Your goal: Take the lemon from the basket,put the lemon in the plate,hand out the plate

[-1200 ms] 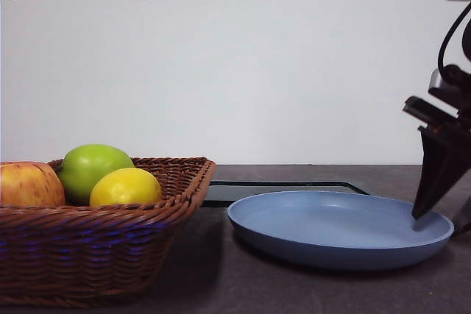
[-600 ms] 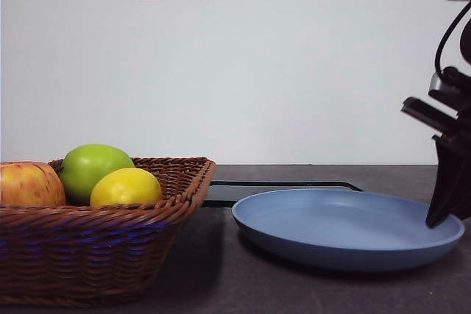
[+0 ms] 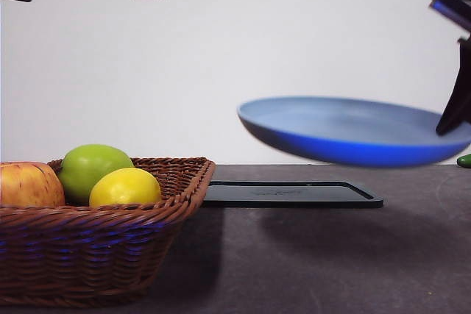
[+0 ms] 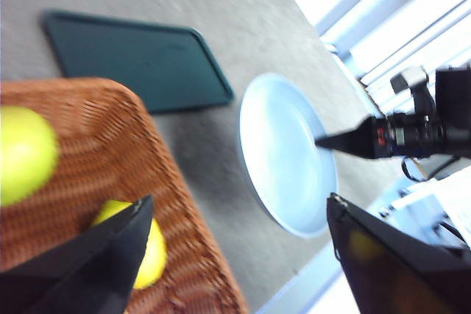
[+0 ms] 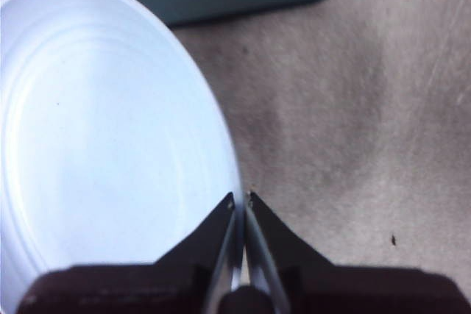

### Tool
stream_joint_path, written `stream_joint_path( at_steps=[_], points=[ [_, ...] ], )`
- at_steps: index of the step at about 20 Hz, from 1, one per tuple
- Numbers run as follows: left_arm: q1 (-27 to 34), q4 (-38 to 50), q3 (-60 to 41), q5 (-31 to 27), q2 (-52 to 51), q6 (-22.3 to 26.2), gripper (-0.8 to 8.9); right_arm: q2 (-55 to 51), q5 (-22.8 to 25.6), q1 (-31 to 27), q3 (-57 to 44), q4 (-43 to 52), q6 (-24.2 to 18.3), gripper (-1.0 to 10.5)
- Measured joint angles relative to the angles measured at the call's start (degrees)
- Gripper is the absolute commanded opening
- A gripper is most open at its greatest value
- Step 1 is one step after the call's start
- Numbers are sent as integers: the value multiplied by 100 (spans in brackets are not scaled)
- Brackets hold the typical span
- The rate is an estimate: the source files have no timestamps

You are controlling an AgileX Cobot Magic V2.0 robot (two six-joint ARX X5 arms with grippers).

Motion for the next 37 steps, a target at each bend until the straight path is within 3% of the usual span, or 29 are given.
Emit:
stream_joint_path(
  at_steps=[5, 8, 13, 18, 24, 30, 34, 37],
  points=[
    [-844, -435, 402, -1134, 503, -146, 416, -238, 39, -2, 573, -415, 24, 3],
    [-1504, -938, 986, -2031, 1217, -22, 416, -238, 299, -2, 833, -612, 11, 3],
    [-2406, -1523, 1615, -3324, 2592, 87, 416, -238, 315, -37, 966, -680, -4, 3],
    [-2826, -1370, 1659, -3766, 3687, 94, 416, -238, 315, -37, 966, -695, -4, 3],
    [-2863, -1154, 1659, -4068, 4627, 68, 416, -238, 315, -37, 966, -695, -4, 3],
    [-2863, -874, 1659, -3987, 4920, 83, 412, -236, 315, -37, 966, -695, -4, 3],
    [-2863, -986, 1659, -3952, 4922, 96, 265, -238, 315, -37, 966, -695, -4, 3],
    [-2863, -997, 1659, -3952, 4922, 188, 213, -236, 315, -37, 966, -695, -4, 3]
  ],
)
